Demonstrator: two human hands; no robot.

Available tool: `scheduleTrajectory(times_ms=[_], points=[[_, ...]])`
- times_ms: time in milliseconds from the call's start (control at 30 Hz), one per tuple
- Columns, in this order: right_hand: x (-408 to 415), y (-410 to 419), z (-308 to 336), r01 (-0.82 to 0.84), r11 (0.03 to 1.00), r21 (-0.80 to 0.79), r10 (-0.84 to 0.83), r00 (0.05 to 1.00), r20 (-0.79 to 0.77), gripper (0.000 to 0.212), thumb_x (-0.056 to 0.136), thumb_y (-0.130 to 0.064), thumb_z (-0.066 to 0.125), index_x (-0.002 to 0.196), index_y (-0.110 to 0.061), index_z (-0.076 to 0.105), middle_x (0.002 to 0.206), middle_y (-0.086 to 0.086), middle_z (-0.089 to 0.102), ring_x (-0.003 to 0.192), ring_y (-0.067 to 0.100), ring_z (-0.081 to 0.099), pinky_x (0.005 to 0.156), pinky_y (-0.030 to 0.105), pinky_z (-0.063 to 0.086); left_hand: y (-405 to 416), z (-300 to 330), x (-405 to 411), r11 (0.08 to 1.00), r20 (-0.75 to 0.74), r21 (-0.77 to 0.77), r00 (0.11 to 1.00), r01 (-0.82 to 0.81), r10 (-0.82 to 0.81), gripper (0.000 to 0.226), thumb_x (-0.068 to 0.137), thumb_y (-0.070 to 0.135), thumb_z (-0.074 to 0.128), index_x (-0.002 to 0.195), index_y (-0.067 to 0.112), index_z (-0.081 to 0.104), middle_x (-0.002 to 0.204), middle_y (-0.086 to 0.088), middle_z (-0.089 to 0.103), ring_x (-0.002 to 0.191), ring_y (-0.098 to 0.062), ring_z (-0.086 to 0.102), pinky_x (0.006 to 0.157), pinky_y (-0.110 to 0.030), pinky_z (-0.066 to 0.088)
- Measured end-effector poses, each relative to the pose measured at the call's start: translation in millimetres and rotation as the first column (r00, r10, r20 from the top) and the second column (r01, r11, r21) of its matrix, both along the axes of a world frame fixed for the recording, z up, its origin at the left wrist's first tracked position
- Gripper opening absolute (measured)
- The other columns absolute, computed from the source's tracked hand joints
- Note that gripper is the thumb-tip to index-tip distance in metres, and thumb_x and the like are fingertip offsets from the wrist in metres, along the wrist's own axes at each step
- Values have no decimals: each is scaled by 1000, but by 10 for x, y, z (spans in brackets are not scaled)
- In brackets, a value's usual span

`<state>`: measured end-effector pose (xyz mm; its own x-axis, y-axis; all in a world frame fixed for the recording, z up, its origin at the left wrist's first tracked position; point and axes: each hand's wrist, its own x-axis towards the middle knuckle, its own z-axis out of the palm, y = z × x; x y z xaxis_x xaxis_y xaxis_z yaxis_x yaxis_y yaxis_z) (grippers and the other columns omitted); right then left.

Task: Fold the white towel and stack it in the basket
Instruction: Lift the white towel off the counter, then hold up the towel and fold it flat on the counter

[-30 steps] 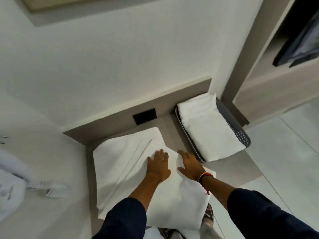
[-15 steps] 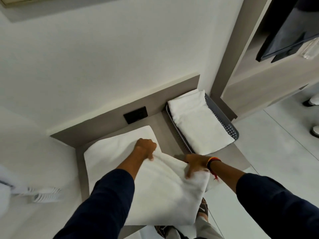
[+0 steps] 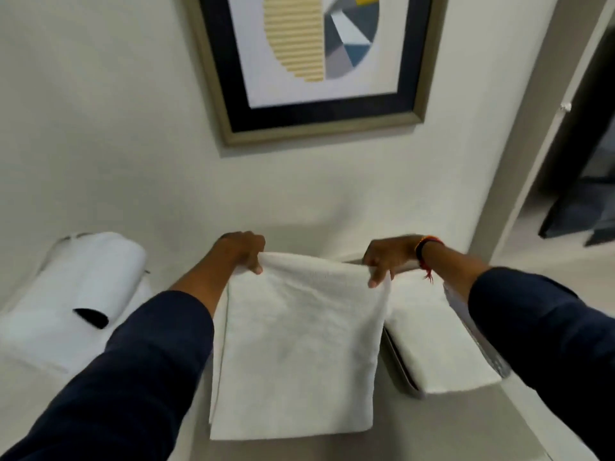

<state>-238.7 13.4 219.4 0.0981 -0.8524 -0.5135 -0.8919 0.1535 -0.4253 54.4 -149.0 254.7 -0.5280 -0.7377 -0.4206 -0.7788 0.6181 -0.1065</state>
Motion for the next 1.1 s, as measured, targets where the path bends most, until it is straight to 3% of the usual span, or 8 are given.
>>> scheduleTrajectory(times_ms=[133, 267, 400, 500, 633, 900, 1033, 1100], points=[[46, -311, 1207, -95, 965, -245, 63, 989, -132, 39, 84, -7, 82, 65, -7, 48, 66, 7, 43, 67, 22, 50, 70, 42, 57, -182, 1075, 247, 991, -97, -128, 995, -50, 37, 63, 72, 37, 80, 123, 10, 57, 128, -14, 61, 112, -32, 60, 96, -42, 49], [76, -435, 2225, -198, 822, -534, 16, 945, -326, 36, 87, -16, 79, 64, -13, 51, 66, 4, 53, 60, 20, 53, 63, 33, 49, -267, 2099, 451, 954, -131, -293, 991, -59, 21, 49, 85, 31, 74, 123, 4, 58, 122, -14, 61, 110, -31, 59, 94, -41, 50], [170, -476, 2941, -190, 498, -846, -174, 934, -312, 9, 87, -13, 74, 88, -4, 71, 91, 16, 70, 88, 35, 63, 75, 40, 49, -107, 3089, 630, 882, -248, -451, 968, -138, 24, 27, 86, 23, 74, 98, -1, 69, 101, -15, 70, 84, -23, 59, 74, -27, 42], [249, -500, 3207, -22, 212, -977, -287, 954, -84, 16, 91, -8, 62, 105, -4, 70, 109, 20, 73, 101, 42, 65, 85, 50, 57, 18, 3450, 766, 774, -436, -590, 898, -230, -65, 25, 89, 30, 70, 104, 9, 68, 119, -16, 66, 99, -30, 62, 82, -33, 46], [351, -503, 3332, -29, 266, -964, -293, 950, -109, 25, 98, -11, 60, 120, -3, 68, 125, 20, 69, 109, 41, 66, 100, 53, 56, 94, 3424, 798, 757, -480, -582, 877, -296, -27, 21, 88, 34, 70, 98, 16, 64, 124, -16, 63, 107, -33, 60, 93, -43, 50], [390, -551, 3529, 74, 151, -986, -326, 945, 21, 25, 100, -16, 61, 120, -3, 69, 123, 21, 69, 105, 39, 66, 97, 48, 56, -71, 3543, 867, 760, -546, -566, 835, -318, -58, 33, 89, 36, 71, 113, 13, 66, 126, -12, 62, 104, -28, 59, 90, -40, 47], [329, -630, 3484, 24, 291, -956, -347, 934, -82, 28, 98, -18, 65, 121, -4, 70, 123, 19, 69, 106, 38, 66, 97, 48, 58, -177, 3359, 850, 817, -565, -497, 824, -292, -50, 13, 87, 31, 74, 90, 20, 67, 114, -14, 69, 92, -24, 60, 82, -36, 46], [325, -677, 3371, 8, 298, -954, -363, 926, -106, 24, 96, -17, 65, 115, -5, 73, 119, 18, 72, 103, 37, 67, 93, 46, 58, -210, 3178, 788, 817, -553, -488, 833, -308, -16, 21, 88, 34, 72, 103, 19, 68, 122, -11, 65, 104, -28, 62, 92, -41, 49]])
